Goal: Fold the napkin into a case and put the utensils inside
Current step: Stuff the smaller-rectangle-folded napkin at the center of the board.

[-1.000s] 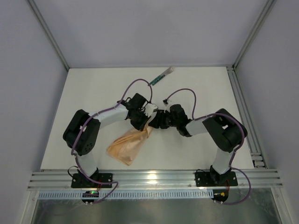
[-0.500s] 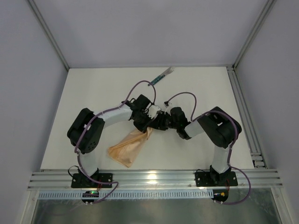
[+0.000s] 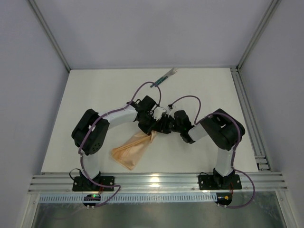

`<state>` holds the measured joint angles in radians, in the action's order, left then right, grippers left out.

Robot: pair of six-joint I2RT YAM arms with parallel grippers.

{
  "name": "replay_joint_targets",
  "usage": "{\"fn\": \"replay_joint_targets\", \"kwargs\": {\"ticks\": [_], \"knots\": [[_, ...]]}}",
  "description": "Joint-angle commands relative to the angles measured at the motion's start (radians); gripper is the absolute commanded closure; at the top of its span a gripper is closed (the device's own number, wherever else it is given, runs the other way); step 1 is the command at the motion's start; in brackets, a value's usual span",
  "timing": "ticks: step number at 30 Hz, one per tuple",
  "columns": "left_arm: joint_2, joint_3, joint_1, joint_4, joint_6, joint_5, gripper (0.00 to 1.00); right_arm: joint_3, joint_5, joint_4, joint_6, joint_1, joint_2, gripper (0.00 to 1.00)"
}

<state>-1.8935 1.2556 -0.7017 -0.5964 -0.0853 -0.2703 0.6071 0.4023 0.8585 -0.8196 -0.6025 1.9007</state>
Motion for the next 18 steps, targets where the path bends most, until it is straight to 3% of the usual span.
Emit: {"fn": "replay_joint_targets", "kwargs": {"ticks": [1,10,18], "knots": [[-0.016,-0.012,-0.009,0.049,-0.001,-0.006,1.00,-0.015,-0.013,-0.013,0.026,-0.005,-0.047,0.66],[-0.009,-0.028,0.007,0.073,0.015,-0.020,1.00,-0.044,-0.138,-0.260,0.188,0.001,-0.248,0.59],[0.002,-0.050,0.008,0.090,0.028,-0.035,1.00,-0.066,-0.198,-0.329,0.214,0.004,-0.314,0.58]]}}
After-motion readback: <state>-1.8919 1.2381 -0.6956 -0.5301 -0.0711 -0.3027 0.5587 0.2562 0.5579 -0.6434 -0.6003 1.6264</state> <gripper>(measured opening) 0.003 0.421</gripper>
